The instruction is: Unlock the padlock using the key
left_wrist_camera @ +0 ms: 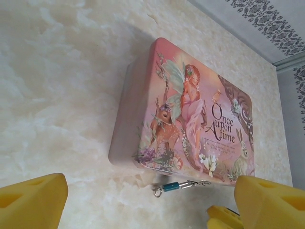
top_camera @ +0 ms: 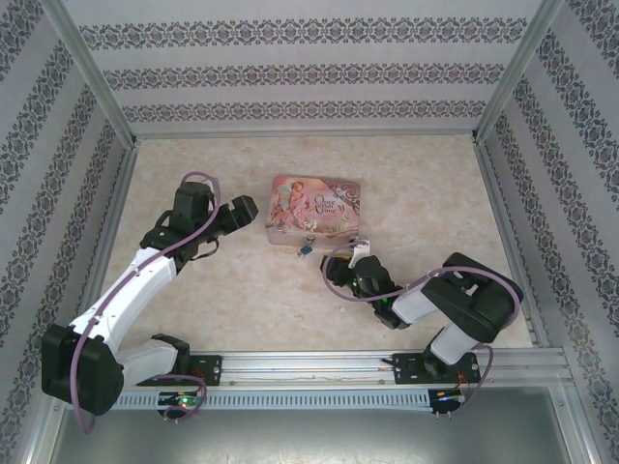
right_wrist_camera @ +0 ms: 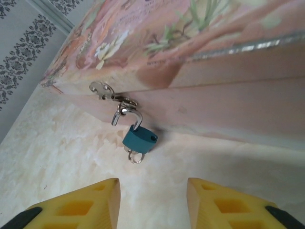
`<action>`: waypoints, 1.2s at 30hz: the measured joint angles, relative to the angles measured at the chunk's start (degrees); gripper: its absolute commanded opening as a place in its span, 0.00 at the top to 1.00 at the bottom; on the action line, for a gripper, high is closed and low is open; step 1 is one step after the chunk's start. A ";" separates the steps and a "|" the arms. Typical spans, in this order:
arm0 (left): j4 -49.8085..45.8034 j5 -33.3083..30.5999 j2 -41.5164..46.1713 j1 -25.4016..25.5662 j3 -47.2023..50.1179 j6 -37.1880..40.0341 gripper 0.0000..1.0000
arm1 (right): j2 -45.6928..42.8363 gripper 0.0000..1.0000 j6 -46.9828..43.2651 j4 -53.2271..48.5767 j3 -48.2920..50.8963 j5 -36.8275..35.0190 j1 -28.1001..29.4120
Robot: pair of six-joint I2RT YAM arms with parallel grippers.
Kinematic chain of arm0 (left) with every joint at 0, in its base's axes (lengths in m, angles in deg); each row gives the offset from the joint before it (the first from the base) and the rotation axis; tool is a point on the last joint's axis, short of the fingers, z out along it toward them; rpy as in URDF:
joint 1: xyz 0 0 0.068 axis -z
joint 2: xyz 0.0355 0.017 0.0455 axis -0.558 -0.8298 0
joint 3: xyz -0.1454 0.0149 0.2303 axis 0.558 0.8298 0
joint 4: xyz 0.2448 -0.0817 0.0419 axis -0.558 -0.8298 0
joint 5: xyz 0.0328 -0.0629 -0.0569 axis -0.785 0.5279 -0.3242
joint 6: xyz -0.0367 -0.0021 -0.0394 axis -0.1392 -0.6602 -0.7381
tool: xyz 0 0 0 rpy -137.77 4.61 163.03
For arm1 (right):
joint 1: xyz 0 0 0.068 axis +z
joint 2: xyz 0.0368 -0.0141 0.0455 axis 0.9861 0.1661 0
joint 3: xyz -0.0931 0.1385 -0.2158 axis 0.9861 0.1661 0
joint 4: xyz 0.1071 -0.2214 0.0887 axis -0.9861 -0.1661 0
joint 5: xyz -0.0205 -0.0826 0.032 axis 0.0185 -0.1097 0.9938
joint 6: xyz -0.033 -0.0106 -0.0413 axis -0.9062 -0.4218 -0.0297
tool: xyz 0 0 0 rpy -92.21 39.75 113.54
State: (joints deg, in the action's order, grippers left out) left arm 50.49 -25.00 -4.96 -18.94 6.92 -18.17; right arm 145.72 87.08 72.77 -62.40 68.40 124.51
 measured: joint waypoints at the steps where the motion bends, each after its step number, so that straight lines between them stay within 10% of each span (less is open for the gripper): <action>1: -0.07 0.07 0.00 -0.26 -0.07 0.44 0.08 | -1.14 0.53 -0.39 -1.18 0.00 -0.42 -0.09; 12: -0.33 1.14 0.00 -2.05 -1.88 4.33 0.01 | -13.51 0.02 -8.83 -15.69 -1.73 -4.09 -0.24; 36: 1.60 20.55 -22.01 -8.37 -17.22 10.12 0.00 | -35.43 0.02 -4.37 -35.85 0.85 -6.51 -6.86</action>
State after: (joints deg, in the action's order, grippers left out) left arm 52.09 -4.46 -26.97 -27.31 -10.31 -8.05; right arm 110.29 82.71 36.93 -61.55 61.89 117.65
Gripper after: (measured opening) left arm 0.994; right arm 0.984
